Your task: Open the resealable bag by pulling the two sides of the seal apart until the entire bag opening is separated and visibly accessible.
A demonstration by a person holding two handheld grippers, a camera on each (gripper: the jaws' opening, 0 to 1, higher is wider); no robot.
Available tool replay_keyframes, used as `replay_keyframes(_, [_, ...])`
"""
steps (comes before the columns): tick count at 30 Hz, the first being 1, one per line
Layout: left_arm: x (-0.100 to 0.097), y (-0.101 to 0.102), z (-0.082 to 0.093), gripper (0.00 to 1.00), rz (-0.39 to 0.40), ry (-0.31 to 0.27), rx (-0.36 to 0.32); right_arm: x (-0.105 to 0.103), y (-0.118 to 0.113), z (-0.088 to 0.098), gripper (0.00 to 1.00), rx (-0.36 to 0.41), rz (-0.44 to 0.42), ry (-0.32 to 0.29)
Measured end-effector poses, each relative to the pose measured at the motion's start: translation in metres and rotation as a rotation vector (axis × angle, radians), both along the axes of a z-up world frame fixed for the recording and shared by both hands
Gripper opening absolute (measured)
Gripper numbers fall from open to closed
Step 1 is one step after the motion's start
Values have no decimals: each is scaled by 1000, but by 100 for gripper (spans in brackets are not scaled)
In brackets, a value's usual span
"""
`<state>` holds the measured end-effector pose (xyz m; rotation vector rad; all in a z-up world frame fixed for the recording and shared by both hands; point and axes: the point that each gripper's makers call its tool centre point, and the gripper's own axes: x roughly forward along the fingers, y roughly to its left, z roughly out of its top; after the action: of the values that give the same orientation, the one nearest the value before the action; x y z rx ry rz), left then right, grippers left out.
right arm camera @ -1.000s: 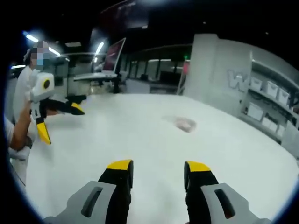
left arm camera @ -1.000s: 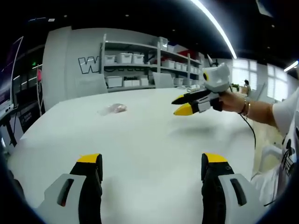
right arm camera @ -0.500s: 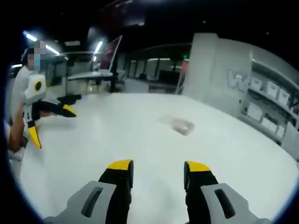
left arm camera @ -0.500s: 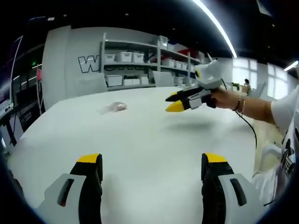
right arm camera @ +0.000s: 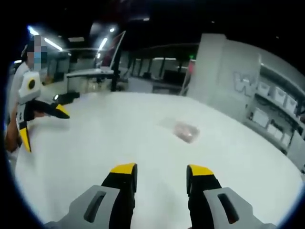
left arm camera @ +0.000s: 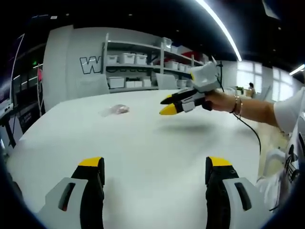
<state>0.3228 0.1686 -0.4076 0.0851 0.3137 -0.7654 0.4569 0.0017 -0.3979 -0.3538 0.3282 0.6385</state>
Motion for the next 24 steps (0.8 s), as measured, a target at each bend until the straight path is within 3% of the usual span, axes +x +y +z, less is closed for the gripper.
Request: replay_keyframes(24, [-5,-7,-1,86,-13,-4,6,30,11,-4,36,-10,-9,7])
